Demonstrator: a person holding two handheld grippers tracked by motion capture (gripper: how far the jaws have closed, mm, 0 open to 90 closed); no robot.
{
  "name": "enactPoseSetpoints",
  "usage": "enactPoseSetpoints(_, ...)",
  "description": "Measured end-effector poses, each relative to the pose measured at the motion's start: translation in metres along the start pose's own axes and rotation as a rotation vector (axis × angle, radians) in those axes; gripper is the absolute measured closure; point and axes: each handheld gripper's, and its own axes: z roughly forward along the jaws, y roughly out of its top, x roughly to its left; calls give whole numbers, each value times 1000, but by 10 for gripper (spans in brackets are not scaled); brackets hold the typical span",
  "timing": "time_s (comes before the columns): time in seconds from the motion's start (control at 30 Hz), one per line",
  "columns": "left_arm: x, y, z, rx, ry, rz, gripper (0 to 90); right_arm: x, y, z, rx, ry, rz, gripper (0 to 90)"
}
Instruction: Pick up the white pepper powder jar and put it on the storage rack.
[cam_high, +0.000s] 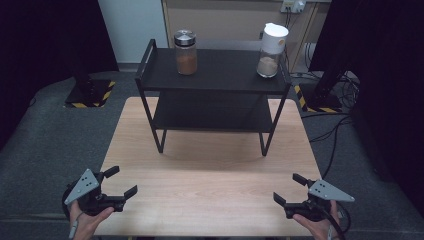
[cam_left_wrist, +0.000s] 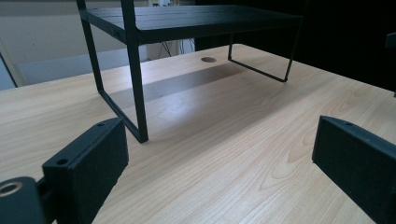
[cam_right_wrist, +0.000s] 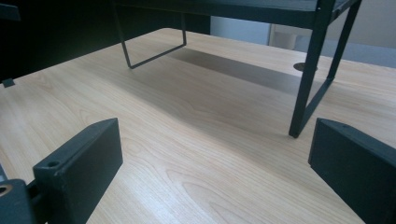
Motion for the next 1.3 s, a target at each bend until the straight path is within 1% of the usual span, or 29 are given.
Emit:
enactPoseSetpoints(0.1, 0, 0, -1, -5, 2, 1, 25, 1, -5, -4, -16, -6, 10, 33)
enactPoseSetpoints(0.23, 0, 0, 0, -6, 2, 5, 24, 2, -10, -9, -22, -16, 20, 32)
enactPoseSetpoints(0.33, 0, 0, 0, -13, 2, 3, 24, 1, -14, -14, -39, -22, 35, 30)
enactPoseSetpoints(0.4, 1, -1, 0, -19, 4, 3, 24, 3, -16, -16, -37, -35, 41, 30)
enactPoseSetpoints(0.53, 0, -2, -2, -36, 15, 6, 23, 4, -20, -19, -53, -46, 57, 29)
enactPoseSetpoints(0.67, 1, -3, -2, -46, 19, 4, 22, 2, -23, -21, -79, -61, 52, 27)
enactPoseSetpoints(0.73, 3, -4, -1, -55, 14, 1, 21, 1, -25, -22, -91, -70, 59, 25)
enactPoseSetpoints(0.9, 4, -3, 1, -56, 16, 9, 21, -4, -28, -22, -109, -80, 74, 25)
enactPoseSetpoints(0.93, 5, -4, 2, -59, 16, 5, 21, -4, -29, -22, -115, -83, 76, 24)
enactPoseSetpoints(1.0, 5, -4, 2, -61, 14, 3, 21, -6, -30, -21, -127, -83, 78, 24)
enactPoseSetpoints(1.13, 7, -4, 4, -64, 3, 3, 21, -6, -30, -17, -128, -82, 77, 25)
enactPoseSetpoints(1.2, 7, -4, 4, -70, -1, 11, 21, -7, -30, -16, -135, -74, 83, 26)
enactPoseSetpoints(1.3, 8, -5, 3, -76, -1, 4, 21, -7, -32, -16, -152, -67, 70, 25)
